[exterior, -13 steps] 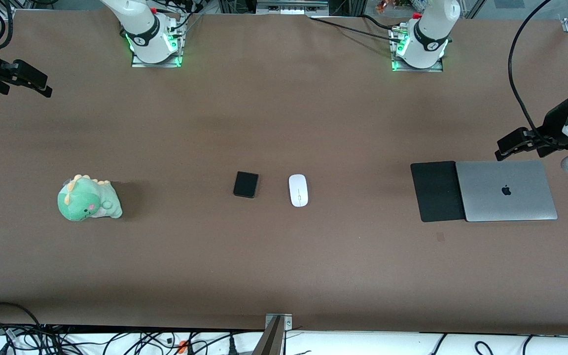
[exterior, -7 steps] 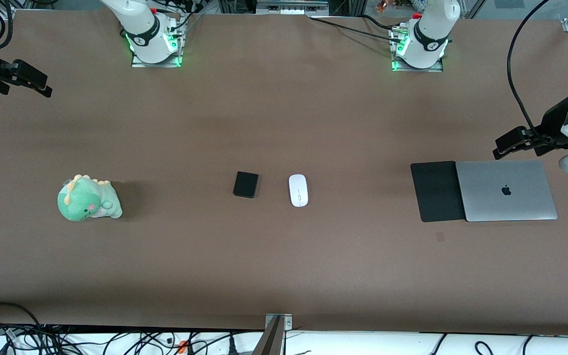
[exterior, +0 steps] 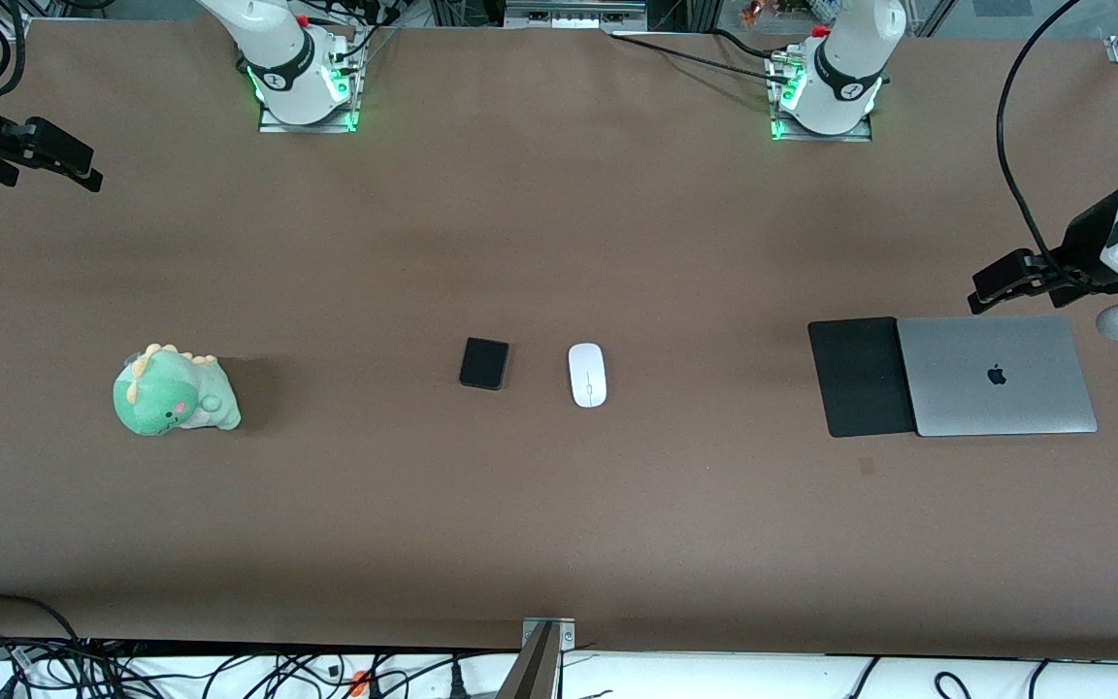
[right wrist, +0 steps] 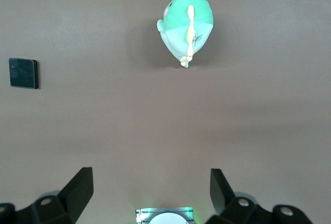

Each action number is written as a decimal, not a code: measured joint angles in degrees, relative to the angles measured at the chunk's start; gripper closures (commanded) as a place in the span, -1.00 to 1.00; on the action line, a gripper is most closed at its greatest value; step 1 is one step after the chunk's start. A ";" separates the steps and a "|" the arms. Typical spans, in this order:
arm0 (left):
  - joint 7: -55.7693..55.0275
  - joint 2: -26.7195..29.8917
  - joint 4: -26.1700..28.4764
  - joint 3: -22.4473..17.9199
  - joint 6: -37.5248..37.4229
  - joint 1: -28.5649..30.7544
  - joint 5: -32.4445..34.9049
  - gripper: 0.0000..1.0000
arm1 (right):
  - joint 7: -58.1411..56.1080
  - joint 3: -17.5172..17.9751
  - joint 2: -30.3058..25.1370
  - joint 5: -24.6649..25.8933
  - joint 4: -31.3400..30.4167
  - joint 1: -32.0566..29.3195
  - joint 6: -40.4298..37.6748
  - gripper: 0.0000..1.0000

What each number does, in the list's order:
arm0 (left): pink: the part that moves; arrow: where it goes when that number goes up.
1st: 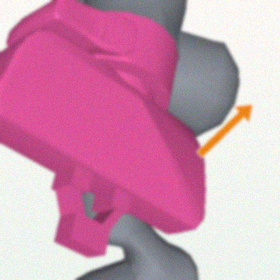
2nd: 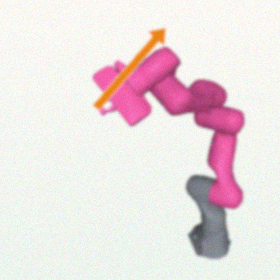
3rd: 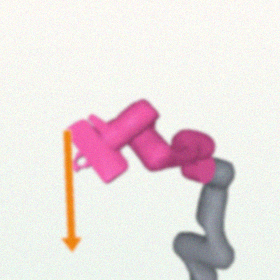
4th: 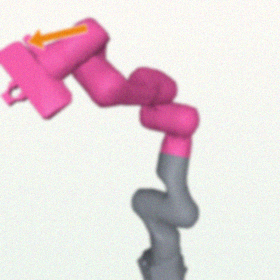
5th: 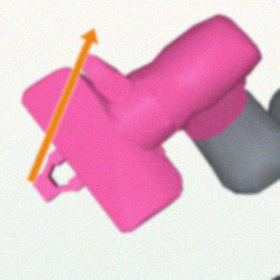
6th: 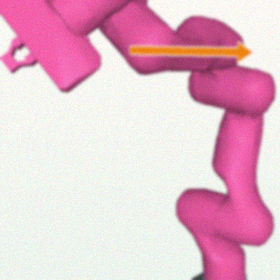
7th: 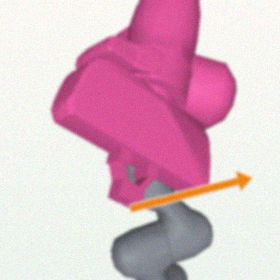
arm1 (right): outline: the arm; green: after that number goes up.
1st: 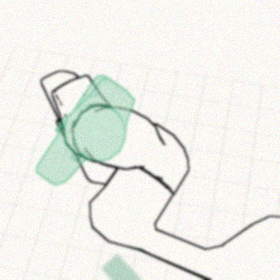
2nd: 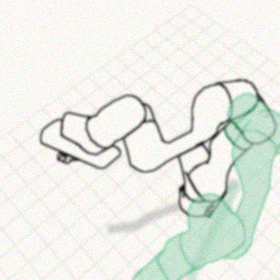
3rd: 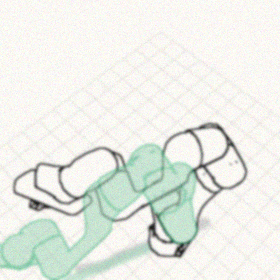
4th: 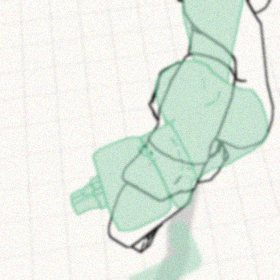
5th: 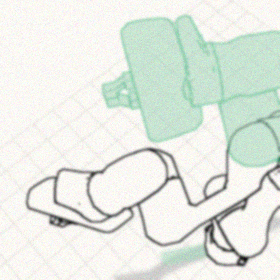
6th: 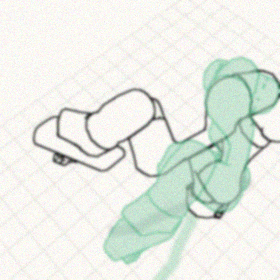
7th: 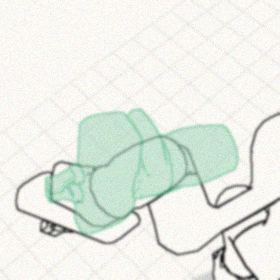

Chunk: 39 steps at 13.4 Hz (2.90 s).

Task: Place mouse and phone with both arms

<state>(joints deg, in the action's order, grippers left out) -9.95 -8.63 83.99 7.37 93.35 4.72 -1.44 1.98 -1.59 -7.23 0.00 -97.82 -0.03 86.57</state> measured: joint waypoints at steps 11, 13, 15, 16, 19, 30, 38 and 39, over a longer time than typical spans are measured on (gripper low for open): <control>-0.07 -0.93 0.10 0.49 0.01 -0.94 -0.87 -1.00 | 0.00 0.00 0.00 -0.07 0.54 0.00 -0.05 -1.00; -0.21 -1.58 0.10 0.60 0.37 -1.16 -2.06 -1.00 | 0.00 0.00 0.01 -0.09 0.54 0.01 -0.09 -1.00; -1.27 -2.37 0.09 0.64 0.88 -1.65 -2.29 -1.00 | -0.01 0.01 0.04 -0.09 0.54 0.01 -0.15 -1.00; -2.61 -2.89 0.08 0.66 1.03 -2.39 -2.35 -1.00 | -0.01 0.01 0.04 -0.09 0.54 0.01 -0.19 -1.00; -9.50 -5.58 -0.46 0.81 3.69 -5.82 -2.38 -1.00 | -0.01 0.01 0.08 -0.09 0.54 0.02 -0.28 -1.00; -16.96 -20.33 -2.61 1.05 17.53 -22.23 -2.38 -1.00 | 0.05 0.55 0.80 -0.12 0.51 0.06 -0.72 -1.00; -27.03 -31.10 -2.83 0.60 30.21 -32.58 -2.16 -1.00 | 0.08 1.10 0.80 -0.12 0.51 0.08 -0.84 -1.00; -27.18 -32.25 -2.85 0.51 30.70 -33.67 -2.10 -1.00 | 0.08 1.10 0.80 -0.12 0.51 0.08 -0.84 -1.00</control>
<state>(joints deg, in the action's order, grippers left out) -37.13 -40.88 81.14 7.87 124.05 -28.95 -3.54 2.06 -0.49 -6.44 -0.12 -97.31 0.05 85.72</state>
